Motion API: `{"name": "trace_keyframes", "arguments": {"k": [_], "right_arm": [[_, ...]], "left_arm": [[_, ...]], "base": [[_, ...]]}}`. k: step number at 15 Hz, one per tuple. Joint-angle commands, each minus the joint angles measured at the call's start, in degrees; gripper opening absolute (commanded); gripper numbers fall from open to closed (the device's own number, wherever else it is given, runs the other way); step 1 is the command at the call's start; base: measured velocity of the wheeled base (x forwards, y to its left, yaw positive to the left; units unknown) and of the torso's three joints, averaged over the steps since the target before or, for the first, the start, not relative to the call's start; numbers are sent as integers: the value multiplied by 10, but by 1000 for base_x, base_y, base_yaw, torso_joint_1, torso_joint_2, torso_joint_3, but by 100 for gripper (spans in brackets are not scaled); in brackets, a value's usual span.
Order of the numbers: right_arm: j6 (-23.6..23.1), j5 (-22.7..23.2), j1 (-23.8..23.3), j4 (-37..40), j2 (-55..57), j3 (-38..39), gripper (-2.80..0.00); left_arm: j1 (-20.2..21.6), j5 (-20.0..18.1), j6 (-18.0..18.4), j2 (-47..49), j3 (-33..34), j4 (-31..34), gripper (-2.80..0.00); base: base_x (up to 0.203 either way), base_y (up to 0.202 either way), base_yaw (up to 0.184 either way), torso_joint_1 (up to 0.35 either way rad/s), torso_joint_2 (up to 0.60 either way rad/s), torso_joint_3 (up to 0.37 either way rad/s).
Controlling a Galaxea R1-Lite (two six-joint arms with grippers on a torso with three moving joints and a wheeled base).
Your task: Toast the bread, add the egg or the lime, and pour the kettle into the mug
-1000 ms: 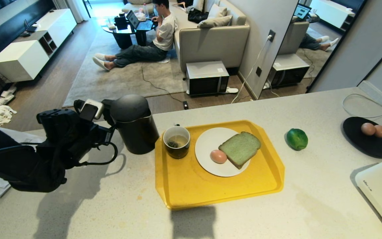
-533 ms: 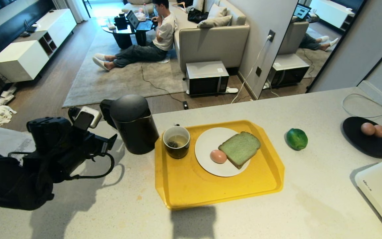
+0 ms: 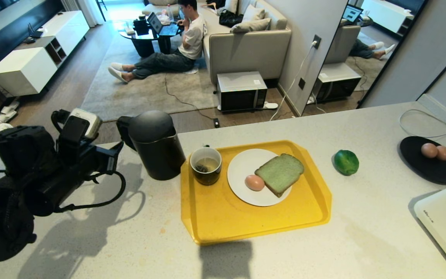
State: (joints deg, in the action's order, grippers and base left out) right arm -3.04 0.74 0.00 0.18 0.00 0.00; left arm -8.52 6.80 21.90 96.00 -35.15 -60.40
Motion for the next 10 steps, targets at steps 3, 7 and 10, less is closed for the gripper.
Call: {"name": "trace_keyframes", "arguments": {"k": [3,7,10], "right_arm": [[0,0,0,0,1,1,-280],[0,0,0,0,1,1,-280],[0,0,0,0,1,1,-280]], "left_arm": [[-25,0,-9,-44,-48,-3,-280],[-44,3,-6,-60,-132,1,-280],[-44,5,-3,-102,-172,33,-280]], "base": [[0,0,0,0,0,0],[0,0,0,0,0,0],[0,0,0,0,0,0]]}}
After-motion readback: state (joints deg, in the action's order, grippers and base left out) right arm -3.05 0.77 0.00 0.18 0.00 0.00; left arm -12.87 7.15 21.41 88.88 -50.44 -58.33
